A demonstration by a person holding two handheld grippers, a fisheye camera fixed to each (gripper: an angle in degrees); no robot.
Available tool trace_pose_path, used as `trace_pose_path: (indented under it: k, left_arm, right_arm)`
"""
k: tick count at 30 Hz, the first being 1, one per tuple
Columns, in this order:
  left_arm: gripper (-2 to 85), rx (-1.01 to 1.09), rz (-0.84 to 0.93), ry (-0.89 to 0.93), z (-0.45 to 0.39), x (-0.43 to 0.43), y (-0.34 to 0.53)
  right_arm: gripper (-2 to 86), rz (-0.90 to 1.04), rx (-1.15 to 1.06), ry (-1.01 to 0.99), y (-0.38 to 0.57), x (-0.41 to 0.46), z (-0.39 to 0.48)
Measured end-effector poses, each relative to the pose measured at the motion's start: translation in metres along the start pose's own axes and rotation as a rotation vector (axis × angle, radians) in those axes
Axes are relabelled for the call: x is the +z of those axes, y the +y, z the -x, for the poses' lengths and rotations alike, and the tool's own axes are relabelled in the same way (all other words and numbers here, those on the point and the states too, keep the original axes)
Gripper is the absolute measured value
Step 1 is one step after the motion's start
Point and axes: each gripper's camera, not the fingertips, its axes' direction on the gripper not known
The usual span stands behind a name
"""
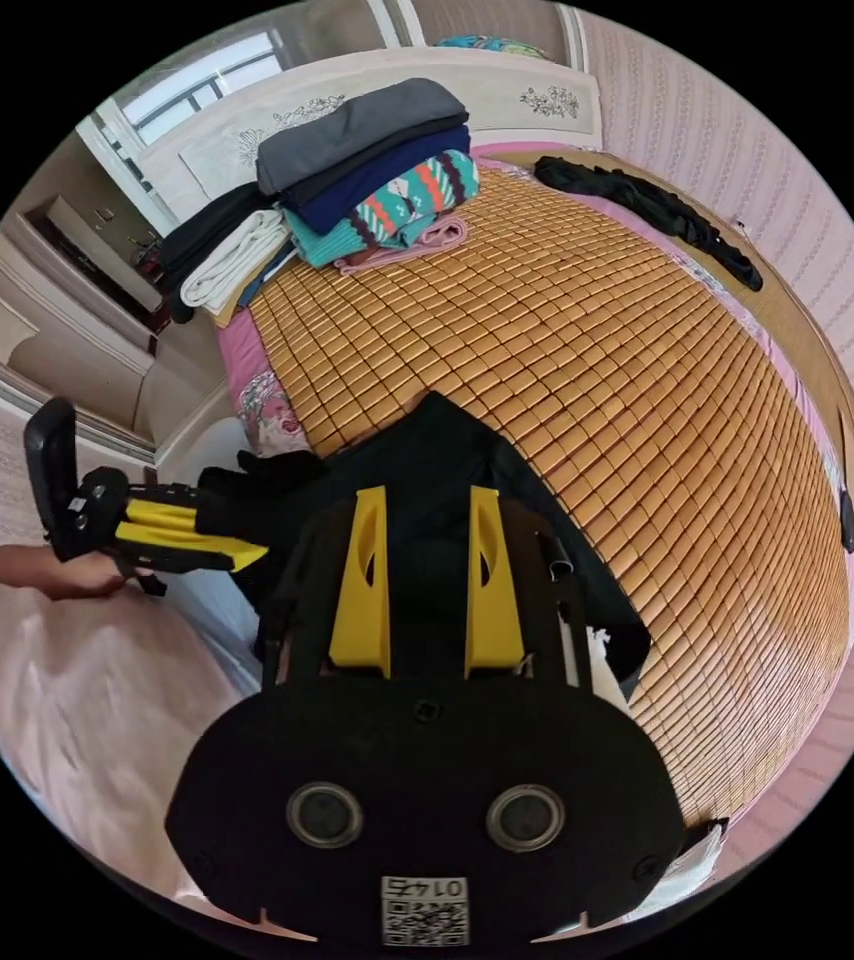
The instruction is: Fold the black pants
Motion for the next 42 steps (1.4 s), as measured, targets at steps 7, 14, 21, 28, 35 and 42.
trace_pose_path:
  k: [7, 14, 21, 28, 35, 42]
  left_arm:
    - [-0.9, -0.023, -0.027, -0.024, -0.001, -0.014, 0.023]
    - [-0.9, -0.083, -0.082, -0.035, 0.009, -0.037, 0.039]
    - [-0.9, 0.096, -0.225, -0.033, -0.019, -0.095, 0.040]
    - [-0.9, 0.573, -0.362, 0.245, -0.163, -0.111, -0.048]
    - [-1.0, 0.844, -0.733, 0.640, -0.302, -0.257, -0.136]
    - [-0.9, 0.651, -0.932, 0.615, -0.208, -0.352, -0.124]
  right_arm:
    - [14.5, 0.258, 0.030, 0.118, -0.067, 0.053, -0.017]
    - [2.6, 0.325, 0.011, 0.129, -0.034, 0.049, 0.010]
    - [0.9, -0.104, 0.209, -0.040, 0.016, -0.087, -0.018]
    - [1.0, -0.729, 0.480, 0.019, 0.157, -0.325, -0.086]
    - [1.2, -1.466, 0.201, 0.460, 0.244, -0.642, 0.027]
    - [0.8, -1.054, -0.085, 0.441, 0.100, -0.683, 0.085]
